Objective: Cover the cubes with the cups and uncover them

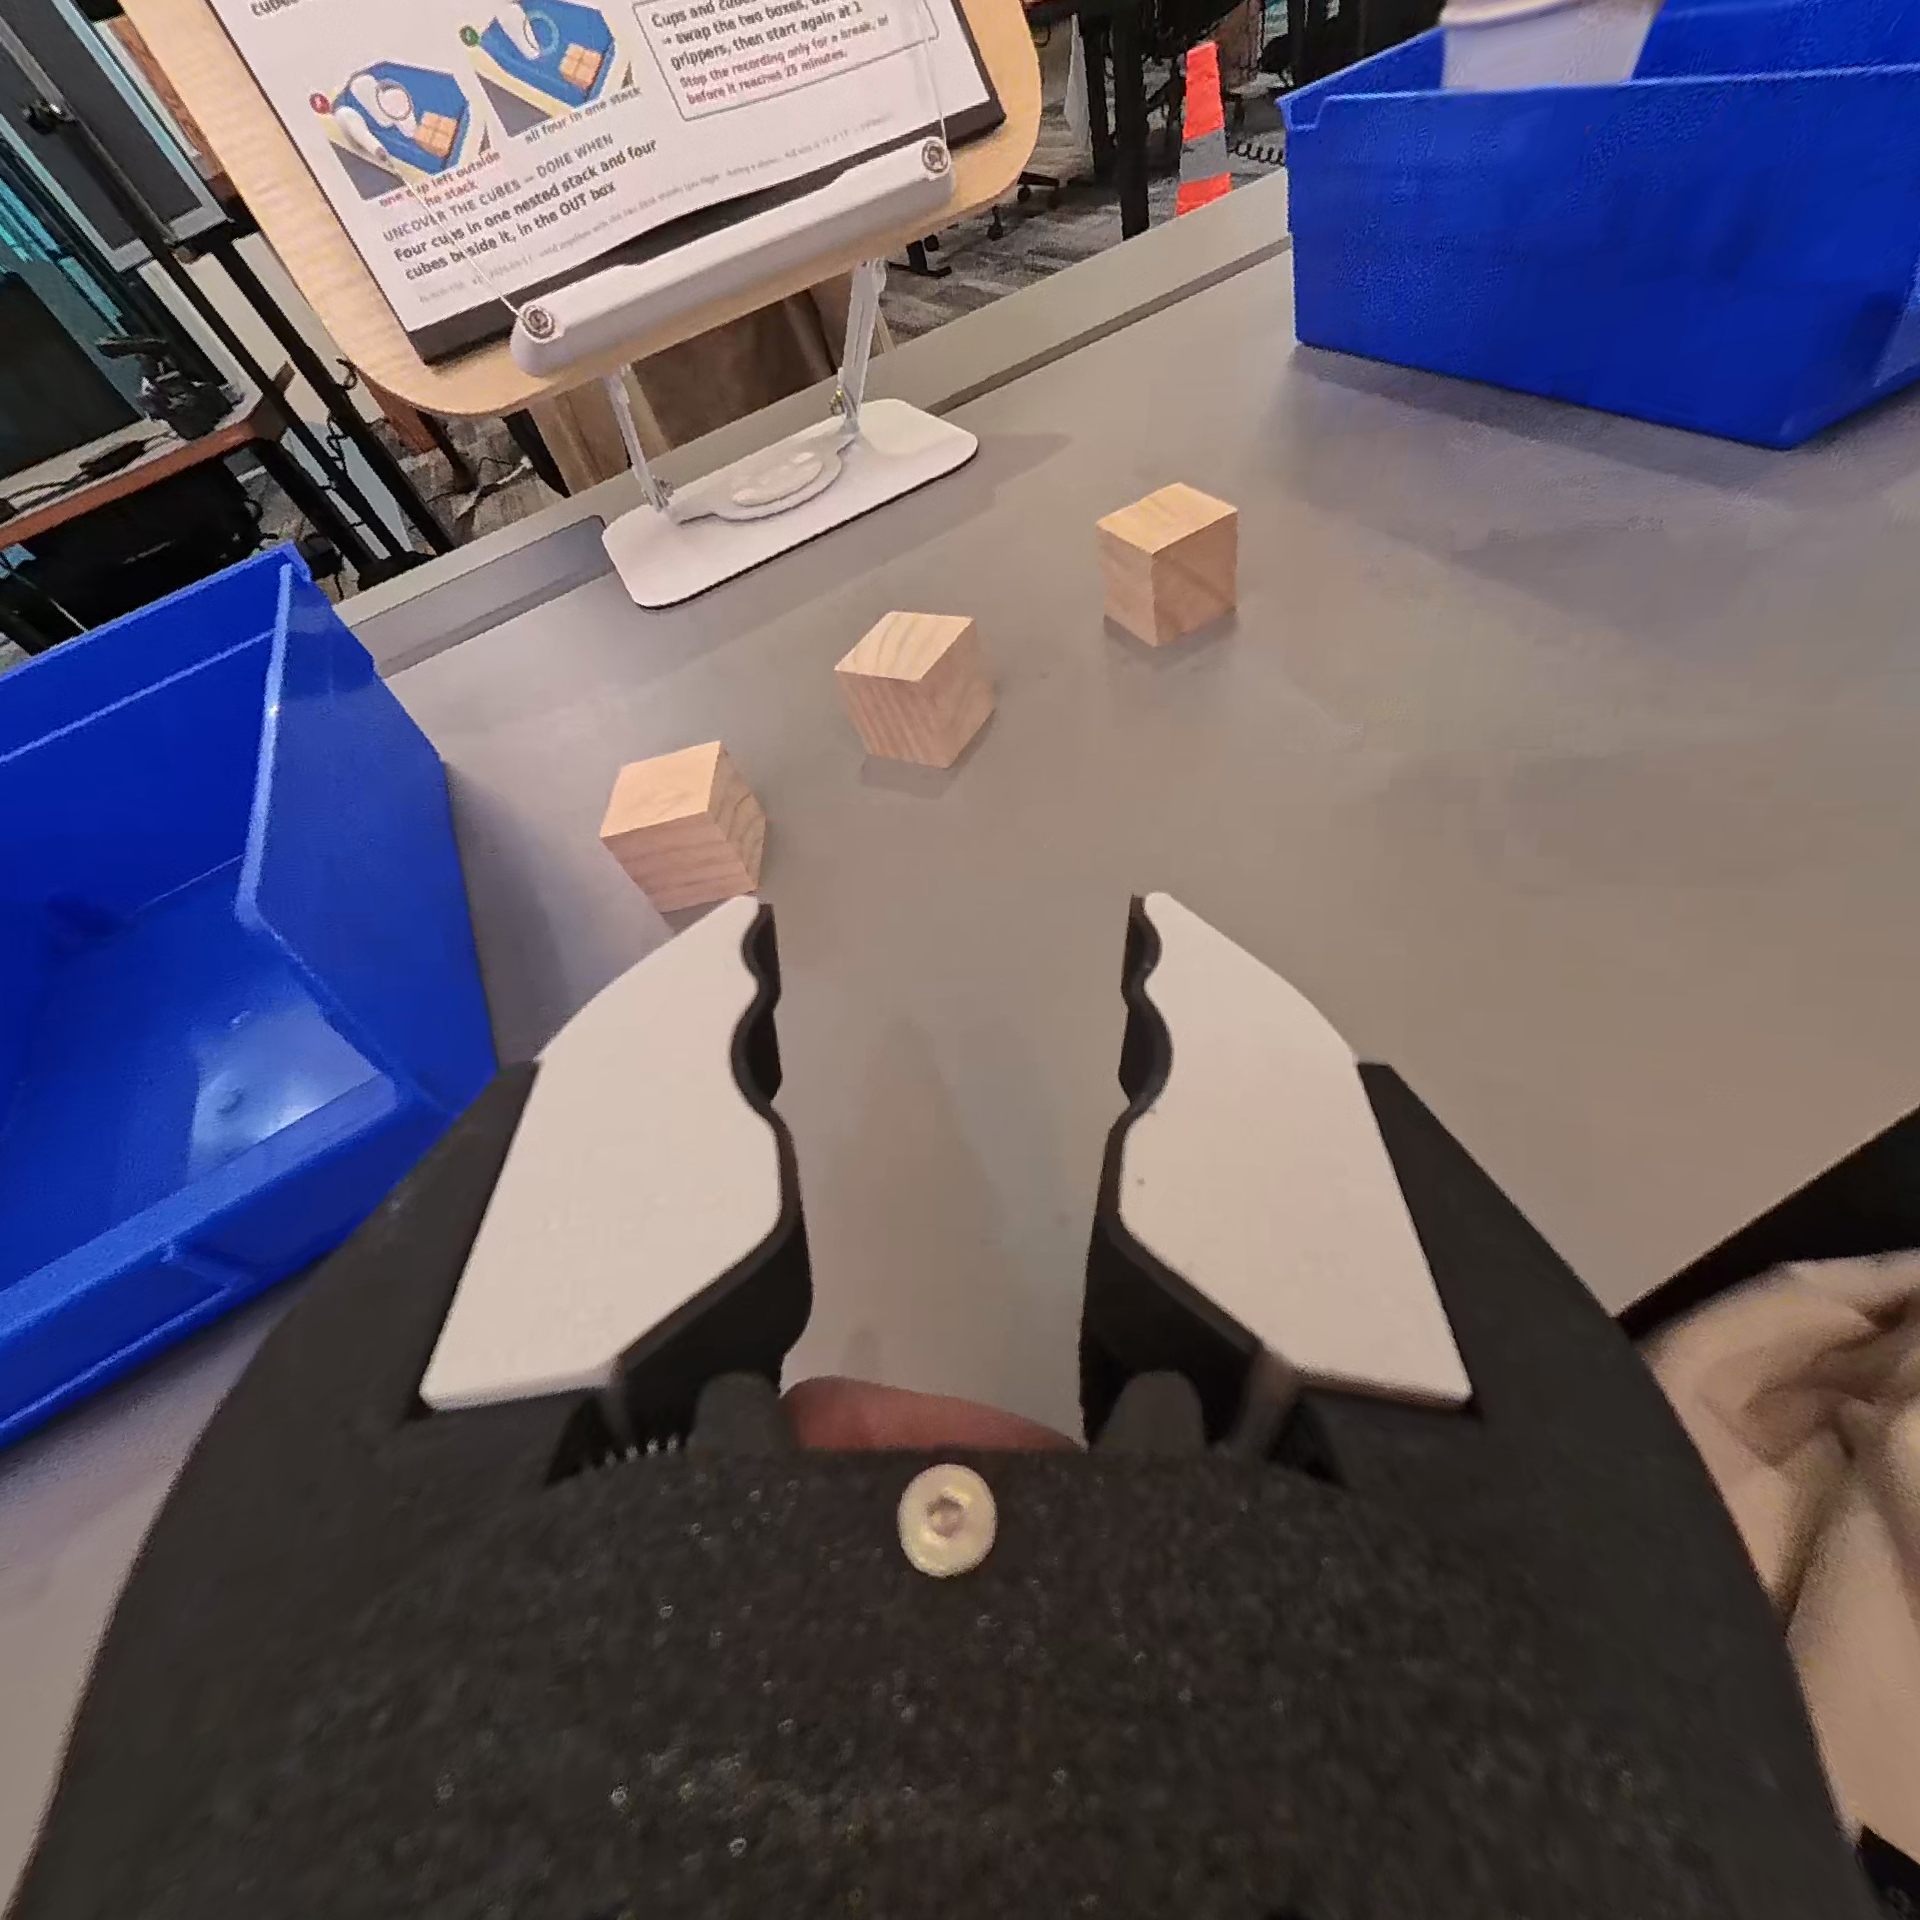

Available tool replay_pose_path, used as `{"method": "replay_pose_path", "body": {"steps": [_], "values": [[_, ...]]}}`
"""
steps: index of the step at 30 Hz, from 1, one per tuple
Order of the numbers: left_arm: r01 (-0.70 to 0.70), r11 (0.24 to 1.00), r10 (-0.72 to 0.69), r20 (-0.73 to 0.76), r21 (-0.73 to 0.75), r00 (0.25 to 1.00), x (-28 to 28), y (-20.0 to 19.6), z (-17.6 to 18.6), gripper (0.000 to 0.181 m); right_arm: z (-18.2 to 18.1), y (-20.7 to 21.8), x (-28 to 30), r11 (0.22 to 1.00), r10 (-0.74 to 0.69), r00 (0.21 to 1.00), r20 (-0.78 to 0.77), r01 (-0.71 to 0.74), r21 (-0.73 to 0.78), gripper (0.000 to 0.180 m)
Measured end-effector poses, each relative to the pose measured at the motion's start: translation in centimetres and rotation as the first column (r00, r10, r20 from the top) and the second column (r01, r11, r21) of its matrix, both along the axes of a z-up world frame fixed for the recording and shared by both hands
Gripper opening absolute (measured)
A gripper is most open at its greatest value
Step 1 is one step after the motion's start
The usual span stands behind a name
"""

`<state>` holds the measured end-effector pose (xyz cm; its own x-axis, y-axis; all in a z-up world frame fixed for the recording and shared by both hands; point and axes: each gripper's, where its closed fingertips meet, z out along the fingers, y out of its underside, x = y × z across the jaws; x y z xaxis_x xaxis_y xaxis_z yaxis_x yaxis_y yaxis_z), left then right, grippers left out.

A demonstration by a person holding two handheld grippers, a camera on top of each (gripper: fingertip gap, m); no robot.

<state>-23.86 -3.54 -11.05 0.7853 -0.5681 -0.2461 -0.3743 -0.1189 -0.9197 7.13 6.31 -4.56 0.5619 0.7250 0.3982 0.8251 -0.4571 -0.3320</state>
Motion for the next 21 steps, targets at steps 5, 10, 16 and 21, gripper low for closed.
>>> {"method": "replay_pose_path", "body": {"steps": [5, 10, 16, 21], "values": [[0.023, 1.0, -0.023, -0.01, -0.005, 1.0, 0.7, -0.3, -0.2, 0.063, 1.8, -1.0, 12.3, 0.887, -0.458, 0.885, -0.089, 0.461, 0.026, 0.047], [0.036, 0.999, -0.036, -0.035, 0.0, 0.999, 1.1, -0.7, -0.4, 0.063, -5.9, -1.4, 18.1, 0.723, -0.67, 0.742, -0.007, 0.651, -0.232, 0.047], [0.031, 1.0, -0.031, -0.04, 0.001, 0.999, 0.9, -0.6, -0.5, 0.063, -11.1, -0.4, 19.3, 0.607, -0.74, 0.669, 0.066, 0.707, -0.364, 0.048], [0.029, 1.0, -0.029, -0.042, -0.009, 0.999, 0.8, -0.4, -0.7, 0.063, -12.7, -0.2, 19.8, 0.57, -0.748, 0.652, 0.121, 0.725, -0.387, 0.048]]}}
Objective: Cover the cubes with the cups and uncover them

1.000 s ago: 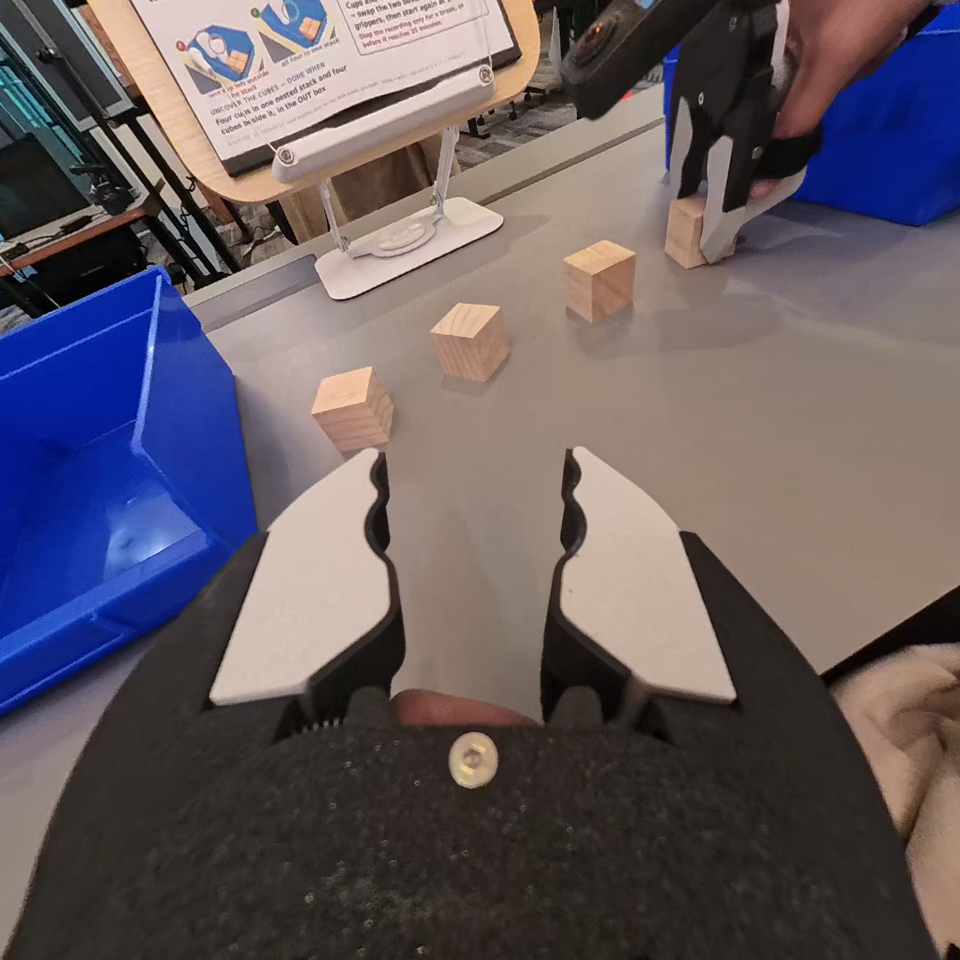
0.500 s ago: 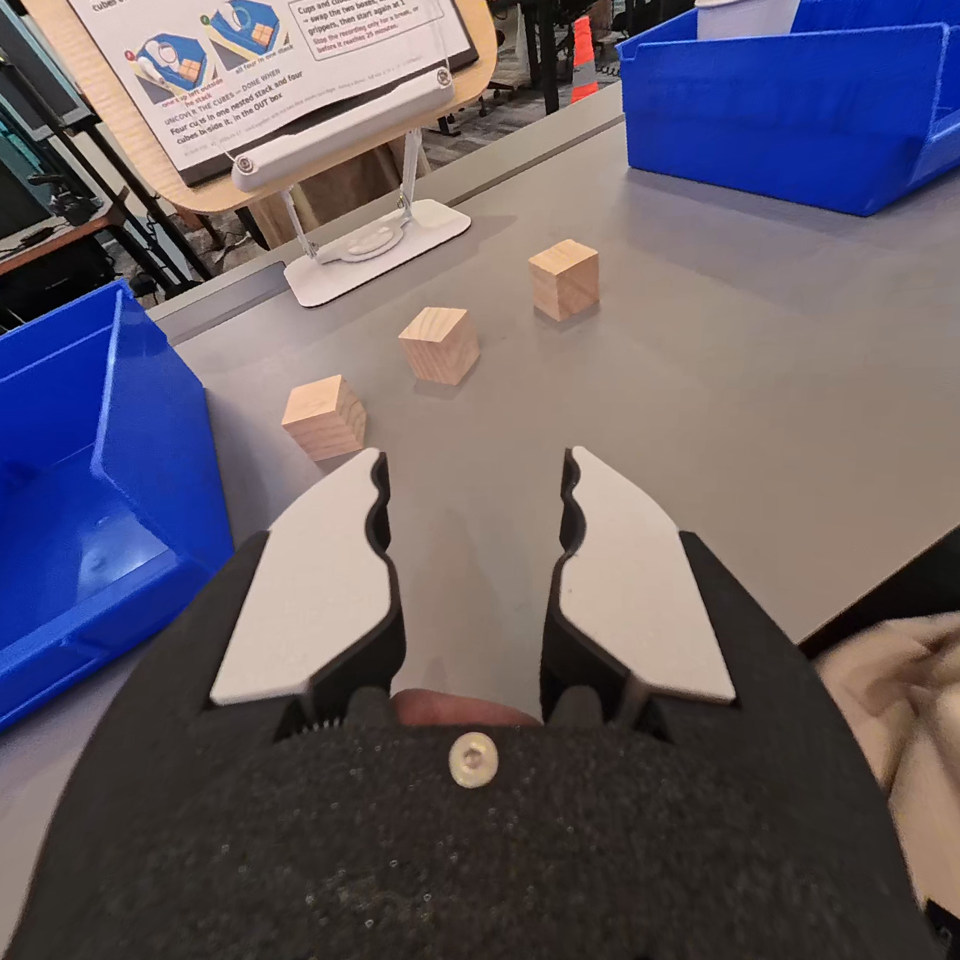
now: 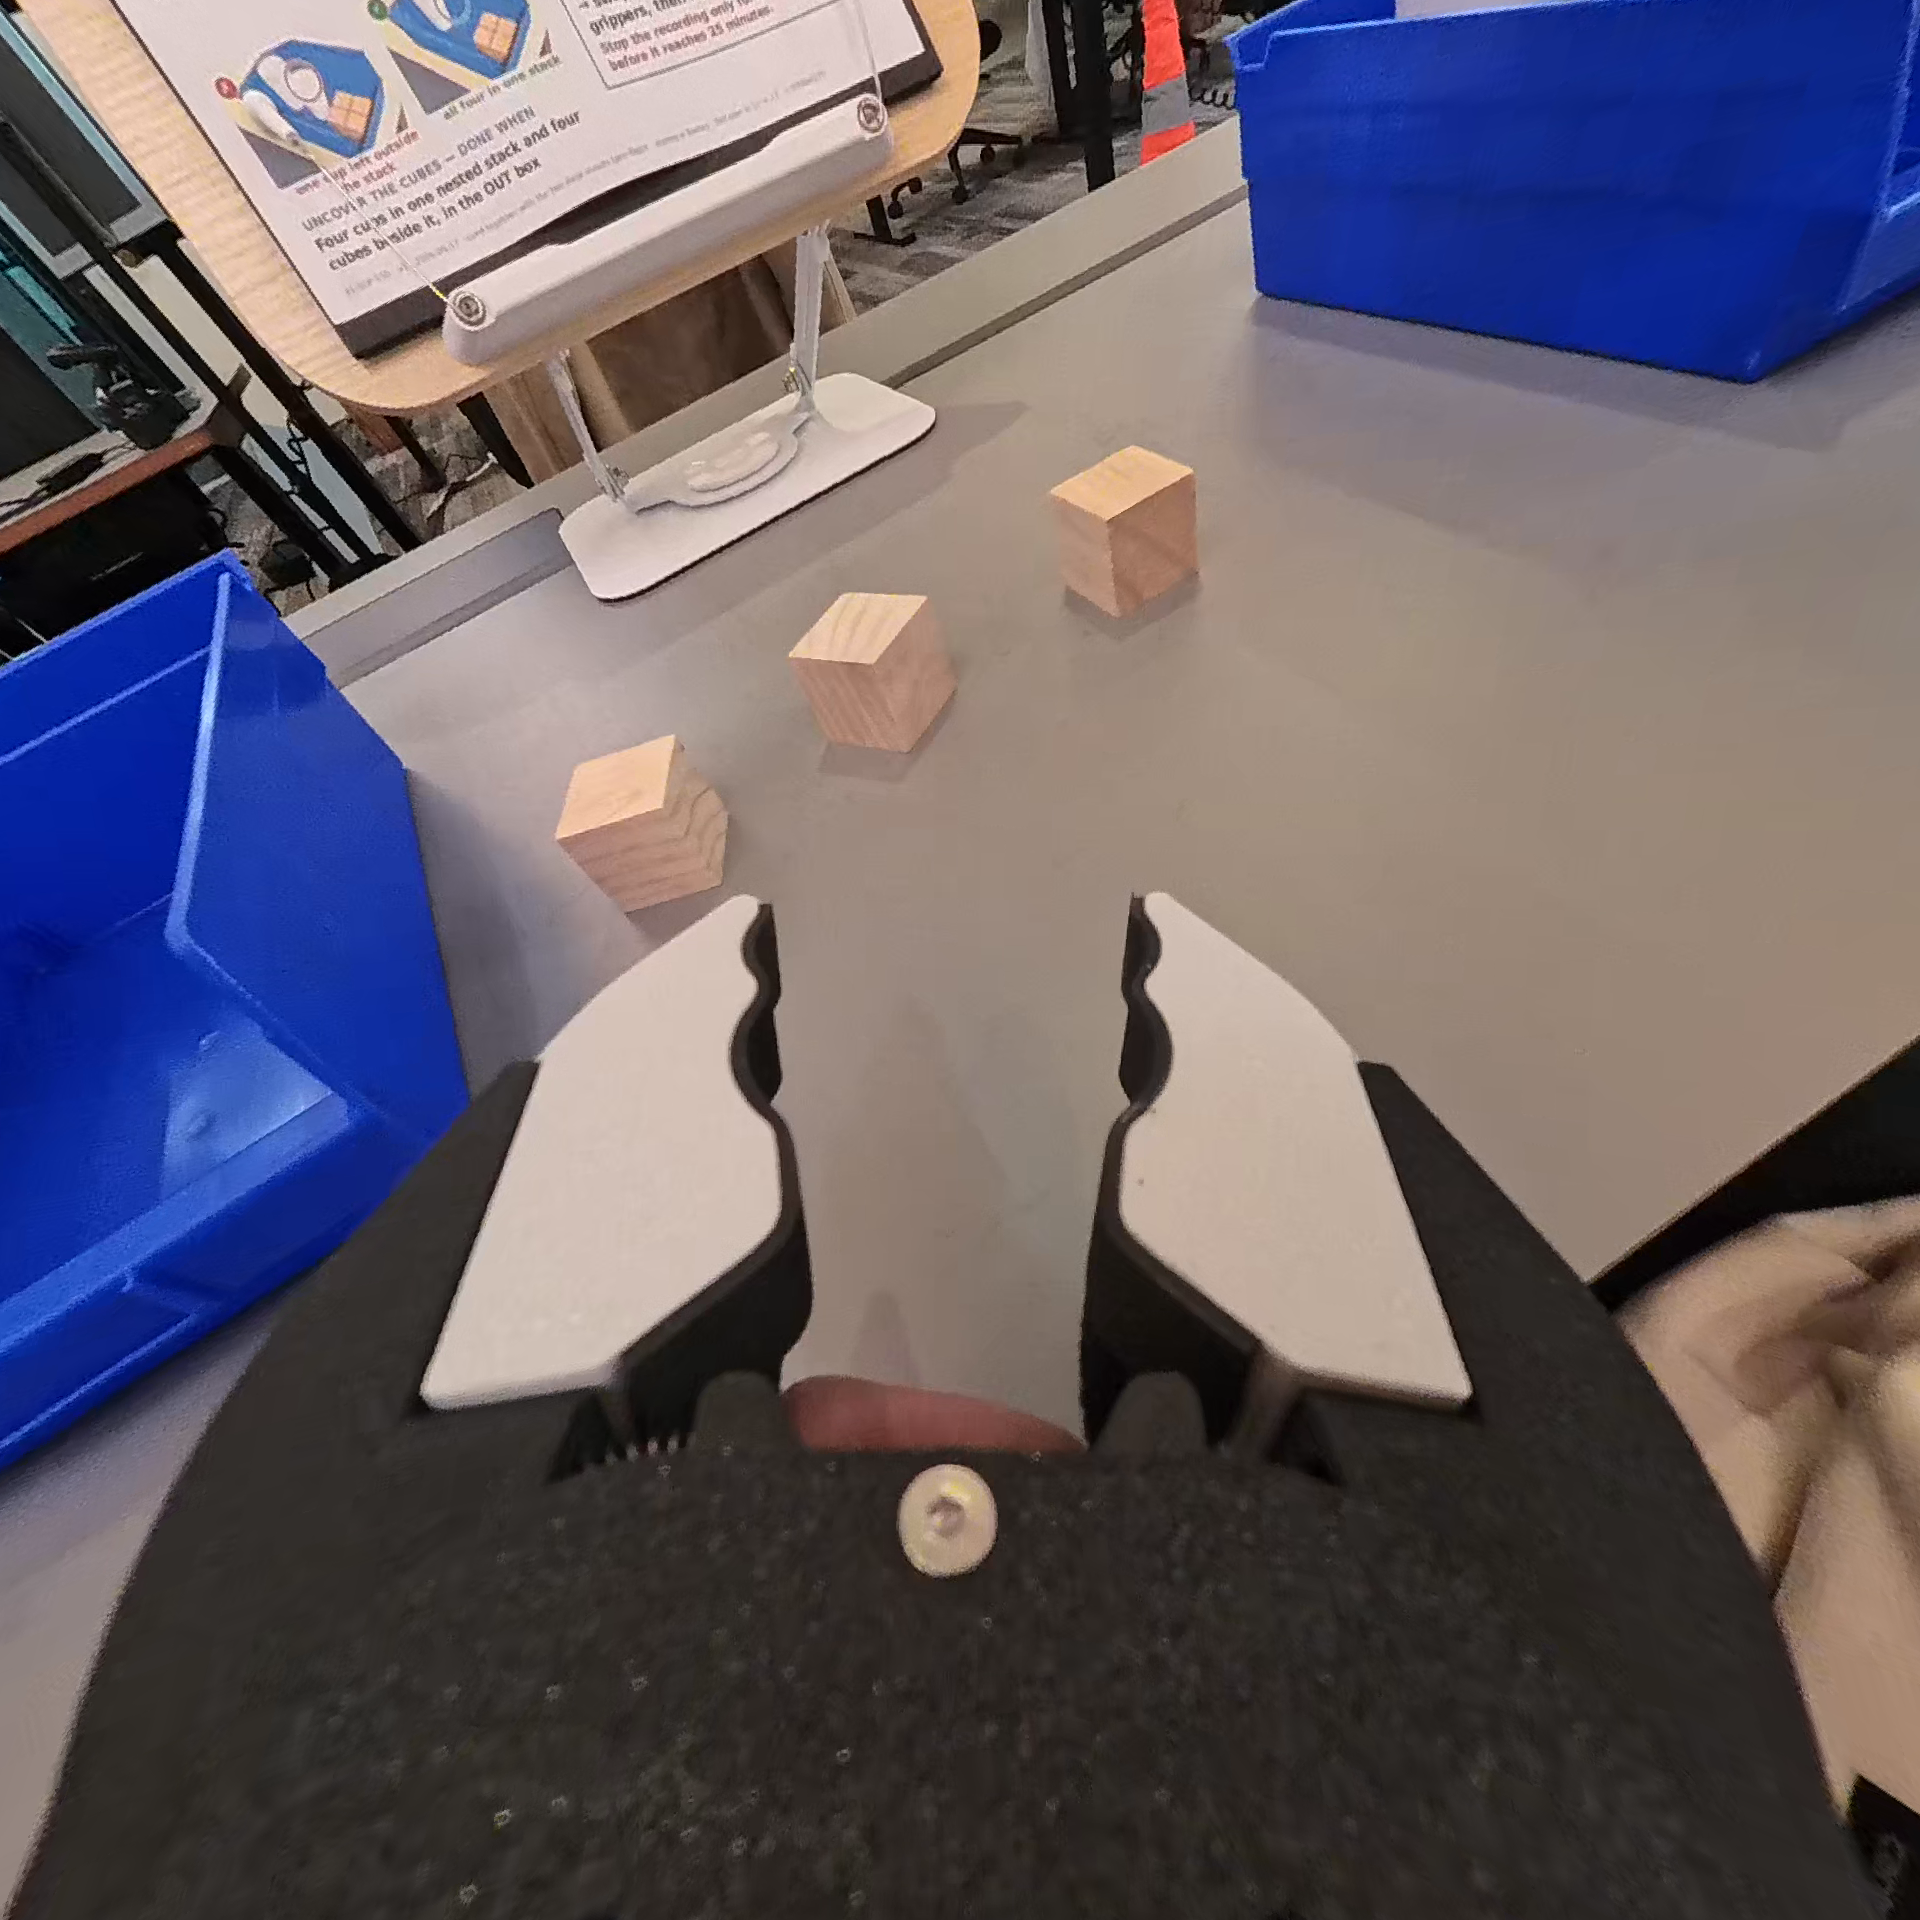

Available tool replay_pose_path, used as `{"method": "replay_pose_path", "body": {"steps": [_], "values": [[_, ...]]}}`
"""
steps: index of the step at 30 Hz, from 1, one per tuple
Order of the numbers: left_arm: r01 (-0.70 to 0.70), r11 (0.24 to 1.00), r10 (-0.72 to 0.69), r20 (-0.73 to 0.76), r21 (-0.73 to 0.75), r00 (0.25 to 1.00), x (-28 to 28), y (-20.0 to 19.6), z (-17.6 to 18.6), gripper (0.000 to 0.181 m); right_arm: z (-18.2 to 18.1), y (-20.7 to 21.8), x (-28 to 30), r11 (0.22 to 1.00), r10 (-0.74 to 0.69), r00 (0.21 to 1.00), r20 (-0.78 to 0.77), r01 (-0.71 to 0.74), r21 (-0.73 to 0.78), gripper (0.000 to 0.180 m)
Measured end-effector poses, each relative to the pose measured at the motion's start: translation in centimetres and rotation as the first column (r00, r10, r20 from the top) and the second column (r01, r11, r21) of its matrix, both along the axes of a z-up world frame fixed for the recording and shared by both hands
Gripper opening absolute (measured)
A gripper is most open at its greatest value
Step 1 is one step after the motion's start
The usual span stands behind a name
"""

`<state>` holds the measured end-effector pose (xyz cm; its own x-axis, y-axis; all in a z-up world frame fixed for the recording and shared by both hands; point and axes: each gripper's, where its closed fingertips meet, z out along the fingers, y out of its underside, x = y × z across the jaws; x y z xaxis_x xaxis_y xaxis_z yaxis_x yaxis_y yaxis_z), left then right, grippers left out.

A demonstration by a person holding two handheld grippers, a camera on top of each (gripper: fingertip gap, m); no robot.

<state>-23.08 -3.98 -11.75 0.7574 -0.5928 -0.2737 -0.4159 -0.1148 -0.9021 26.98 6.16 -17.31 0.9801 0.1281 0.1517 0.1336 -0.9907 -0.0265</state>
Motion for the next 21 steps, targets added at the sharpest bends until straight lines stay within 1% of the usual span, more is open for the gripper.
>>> {"method": "replay_pose_path", "body": {"steps": [5, 10, 11, 12, 13, 14, 16, 17, 18, 19, 21], "values": [[0.002, 1.0, -0.002, -0.008, 0.006, 1.0, 0.1, -0.1, 0.0, 0.063, -1.0, 0.0, 0.1, 1.0, -0.008, 1.0, -0.018, 0.008, -0.022, 0.048], [0.006, 1.0, -0.006, -0.018, 0.001, 1.0, 0.2, -0.1, -0.3, 0.063, -1.4, 0.1, 0.0, 1.0, 0.002, 0.999, -0.041, -0.002, -0.003, 0.048], [0.005, 1.0, -0.005, -0.018, 0.002, 1.0, 0.2, -0.1, -0.3, 0.063, -1.3, 0.0, 0.0, 1.0, 0.015, 0.999, -0.04, -0.015, -0.003, 0.052], [0.004, 1.0, -0.004, -0.016, 0.003, 1.0, 0.2, -0.1, -0.2, 0.063, -1.1, -0.1, 0.1, 1.0, 0.029, 0.999, -0.028, -0.029, 0.006, 0.062], [0.003, 1.0, -0.003, -0.015, 0.003, 1.0, 0.2, -0.1, -0.1, 0.063, -0.6, 0.1, 0.2, 0.998, 0.043, 0.999, -0.014, -0.043, 0.036, 0.066], [-0.001, 1.0, 0.001, -0.012, 0.007, 1.0, 0.1, -0.1, 0.0, 0.063, 0.3, 0.3, 0.2, 0.994, 0.053, 0.999, 0.001, -0.053, 0.098, 0.067], [-0.013, 1.0, 0.013, -0.005, 0.016, 1.0, -0.2, 0.1, 0.2, 0.063, 2.9, 0.8, -1.1, 0.959, 0.087, 0.996, -0.011, -0.081, 0.271, 0.069], [-0.023, 1.0, 0.023, 0.001, 0.018, 1.0, -0.5, 0.2, 0.4, 0.064, 4.6, 0.8, -2.7, 0.918, 0.13, 0.991, -0.034, -0.107, 0.382, 0.07], [-0.037, 0.999, 0.036, 0.01, 0.024, 0.999, -0.8, 0.4, 0.6, 0.064, 6.6, 0.6, -4.8, 0.852, 0.185, 0.981, -0.055, -0.132, 0.506, 0.072], [-0.052, 0.998, 0.052, 0.021, 0.029, 0.998, -1.2, 0.7, 0.8, 0.064, 8.8, 0.0, -7.4, 0.76, 0.243, 0.968, -0.069, -0.145, 0.633, 0.074], [-0.096, 0.995, 0.095, 0.043, 0.019, 0.995, -2.2, 1.4, 0.9, 0.064, 12.3, -2.6, -13.4, 0.527, 0.357, 0.929, -0.093, -0.118, 0.842, 0.074]]}}
